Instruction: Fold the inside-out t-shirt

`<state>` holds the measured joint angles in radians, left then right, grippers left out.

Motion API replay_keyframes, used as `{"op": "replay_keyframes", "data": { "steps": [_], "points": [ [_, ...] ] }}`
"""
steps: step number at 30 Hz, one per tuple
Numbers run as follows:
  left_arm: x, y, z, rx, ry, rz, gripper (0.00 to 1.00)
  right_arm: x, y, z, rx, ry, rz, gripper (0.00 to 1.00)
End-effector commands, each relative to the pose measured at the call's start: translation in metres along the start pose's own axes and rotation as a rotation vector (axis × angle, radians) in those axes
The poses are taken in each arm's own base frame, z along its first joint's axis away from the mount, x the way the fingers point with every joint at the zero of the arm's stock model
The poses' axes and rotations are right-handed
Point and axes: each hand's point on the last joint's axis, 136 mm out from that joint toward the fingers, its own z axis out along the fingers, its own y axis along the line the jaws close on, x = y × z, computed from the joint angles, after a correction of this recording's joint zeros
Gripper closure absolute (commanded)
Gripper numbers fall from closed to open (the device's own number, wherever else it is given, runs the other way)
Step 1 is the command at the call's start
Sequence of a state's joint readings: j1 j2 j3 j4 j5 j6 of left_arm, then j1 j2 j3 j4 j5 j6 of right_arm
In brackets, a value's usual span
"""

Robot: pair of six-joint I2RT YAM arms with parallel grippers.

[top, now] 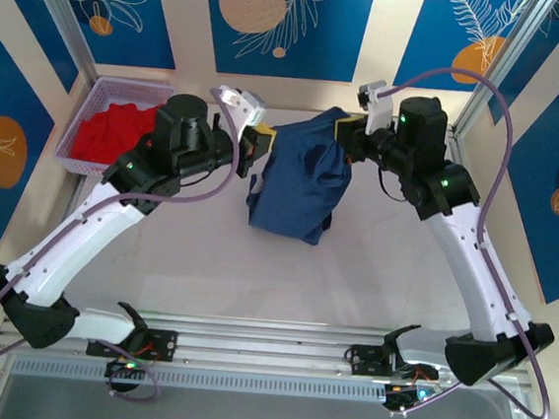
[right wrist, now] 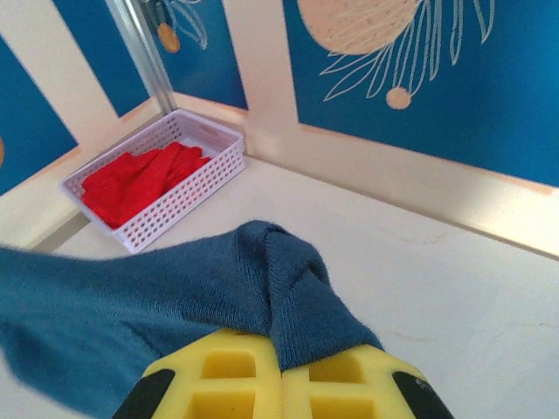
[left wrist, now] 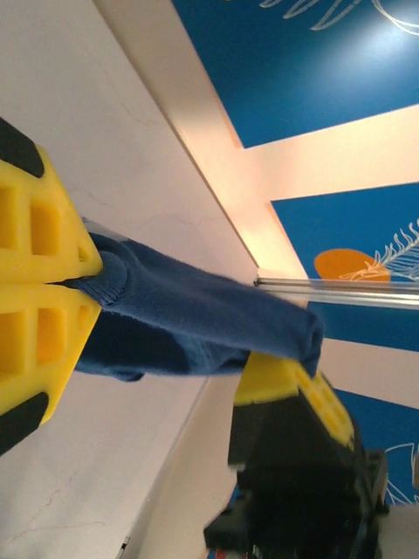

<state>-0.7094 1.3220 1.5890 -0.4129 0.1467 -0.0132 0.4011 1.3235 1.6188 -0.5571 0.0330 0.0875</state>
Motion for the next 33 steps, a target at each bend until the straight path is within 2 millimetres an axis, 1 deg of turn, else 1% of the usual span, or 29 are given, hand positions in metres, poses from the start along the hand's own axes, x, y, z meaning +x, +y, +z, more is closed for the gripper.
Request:
{"op": "replay_keyframes", "data": {
  "steps": [1,3,4,5,6,8,9,10,11,12,14,16,18,20,22,24,26,28,31,33],
  "points": [
    [0.000,-0.017,0.003,0.074,0.029,0.058,1.00,0.012,-0.028,0.021,0.122,0.105,0.015,1.00],
    [-0.003,-0.023,0.002,0.105,0.013,0.052,1.00,0.021,-0.037,0.034,0.156,0.169,0.019,1.00],
    [-0.006,-0.021,0.000,0.097,-0.001,0.048,1.00,0.027,-0.040,0.041,0.163,0.200,0.019,1.00],
    [-0.008,-0.015,-0.003,0.055,-0.015,0.044,1.00,0.034,-0.042,0.046,0.163,0.225,0.020,1.00],
    [-0.008,-0.004,-0.006,-0.005,-0.022,0.040,1.00,0.038,-0.041,0.050,0.156,0.242,0.021,0.99],
    [-0.004,0.032,-0.016,-0.192,-0.018,0.017,1.00,0.050,-0.038,0.058,0.122,0.284,0.027,0.96],
    [-0.001,0.047,-0.021,-0.260,-0.007,0.002,1.00,0.055,-0.036,0.061,0.104,0.303,0.034,0.94],
    [0.004,0.058,-0.024,-0.302,0.006,-0.013,1.00,0.061,-0.034,0.064,0.086,0.323,0.039,0.91],
    [0.009,0.065,-0.026,-0.320,0.020,-0.024,1.00,0.066,-0.031,0.066,0.068,0.339,0.044,0.89],
    [0.012,0.067,-0.027,-0.324,0.024,-0.030,1.00,0.071,-0.030,0.068,0.054,0.351,0.052,0.88],
    [0.019,0.064,-0.027,-0.294,0.027,-0.044,1.00,0.084,-0.028,0.070,0.033,0.376,0.076,0.84],
    [0.022,0.060,-0.028,-0.271,0.018,-0.057,1.00,0.097,-0.031,0.070,0.034,0.405,0.107,0.80],
    [0.026,0.065,-0.033,-0.283,0.013,-0.077,1.00,0.110,-0.036,0.067,0.048,0.429,0.134,0.75],
    [0.030,0.076,-0.039,-0.314,0.018,-0.112,1.00,0.122,-0.038,0.062,0.041,0.434,0.167,0.70],
    [0.035,0.082,-0.041,-0.328,0.026,-0.136,1.00,0.132,-0.032,0.058,-0.020,0.418,0.222,0.67],
    [0.038,0.083,-0.042,-0.324,0.024,-0.145,1.00,0.144,-0.028,0.058,-0.077,0.402,0.291,0.65],
    [0.038,0.082,-0.043,-0.310,0.016,-0.150,1.00,0.162,-0.028,0.064,-0.102,0.417,0.346,0.62],
    [0.039,0.081,-0.043,-0.301,0.014,-0.152,1.00,0.175,-0.025,0.074,-0.135,0.428,0.391,0.50],
    [0.039,0.081,-0.043,-0.303,0.015,-0.154,1.00,0.186,-0.012,0.093,-0.228,0.424,0.443,0.38],
    [0.039,0.082,-0.044,-0.304,0.012,-0.156,1.00,0.192,-0.003,0.107,-0.270,0.429,0.438,0.35]
  ]
}}
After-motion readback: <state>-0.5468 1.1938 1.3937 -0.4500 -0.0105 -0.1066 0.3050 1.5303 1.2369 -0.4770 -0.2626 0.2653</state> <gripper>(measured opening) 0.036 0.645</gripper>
